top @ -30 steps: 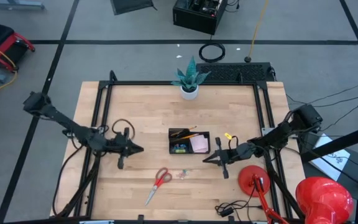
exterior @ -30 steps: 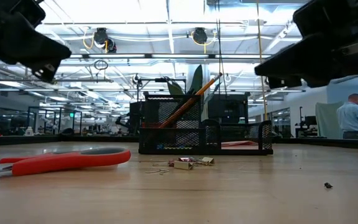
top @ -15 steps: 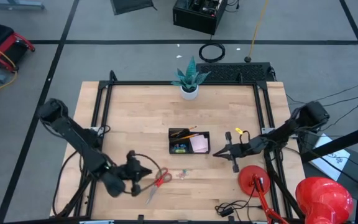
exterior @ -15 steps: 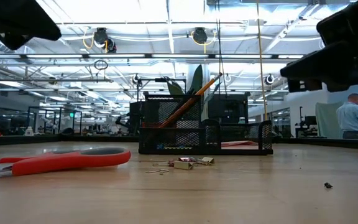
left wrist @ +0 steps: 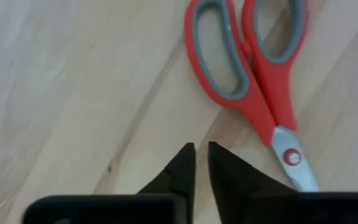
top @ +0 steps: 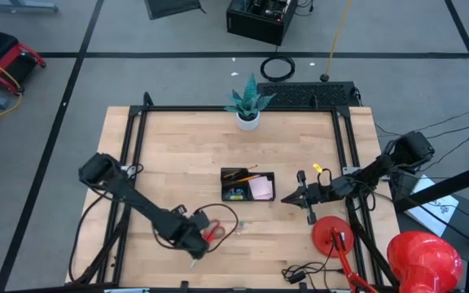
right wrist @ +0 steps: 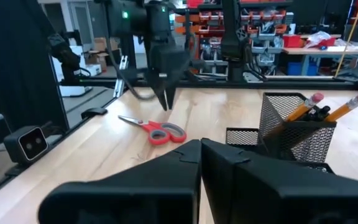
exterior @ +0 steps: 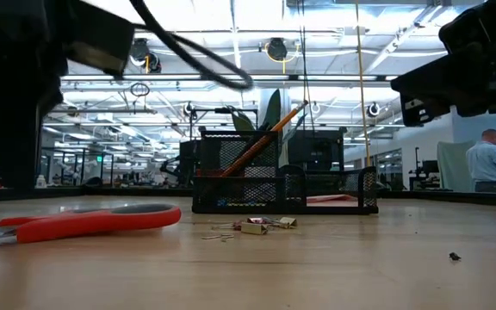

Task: Pick and place office supplies into organizer
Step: Put the scissors into the desk organizer

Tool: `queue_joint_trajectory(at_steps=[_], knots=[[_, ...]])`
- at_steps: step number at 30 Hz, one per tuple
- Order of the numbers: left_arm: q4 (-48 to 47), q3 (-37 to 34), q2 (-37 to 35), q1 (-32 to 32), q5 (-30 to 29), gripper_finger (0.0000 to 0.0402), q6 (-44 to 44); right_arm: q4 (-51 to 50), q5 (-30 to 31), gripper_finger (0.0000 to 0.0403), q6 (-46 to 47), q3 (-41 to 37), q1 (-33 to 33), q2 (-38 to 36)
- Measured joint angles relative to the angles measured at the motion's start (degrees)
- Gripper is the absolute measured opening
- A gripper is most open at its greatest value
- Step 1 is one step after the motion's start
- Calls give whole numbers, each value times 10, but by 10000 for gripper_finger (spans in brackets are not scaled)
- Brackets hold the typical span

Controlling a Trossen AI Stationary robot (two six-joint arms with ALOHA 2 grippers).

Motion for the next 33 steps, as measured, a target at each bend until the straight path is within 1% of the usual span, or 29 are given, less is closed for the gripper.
queue_joint_trajectory(at_steps=[3,6,9,13,15,17,19,22,25,33], knots=[[3,12,15,15,22,88,38,0,0,0,5,0,0,0],[11,14,15,26,21,139,43,0,0,0,5,0,0,0],[46,14,15,34,25,196,30,0,0,0,5,0,0,0],[110,14,17,39,54,268,6,-1,0,0,5,0,0,0],[125,15,20,39,60,297,-7,-1,0,0,6,0,0,0],[121,15,20,39,60,320,-20,-1,0,0,13,0,0,0],[117,15,21,39,60,336,-37,-6,0,0,18,0,0,0],[110,14,24,37,62,349,-55,-7,0,0,19,0,0,0],[114,15,30,34,62,351,-66,-8,0,0,15,0,0,0],[118,17,79,41,75,351,-68,-5,1,0,1,0,0,0]])
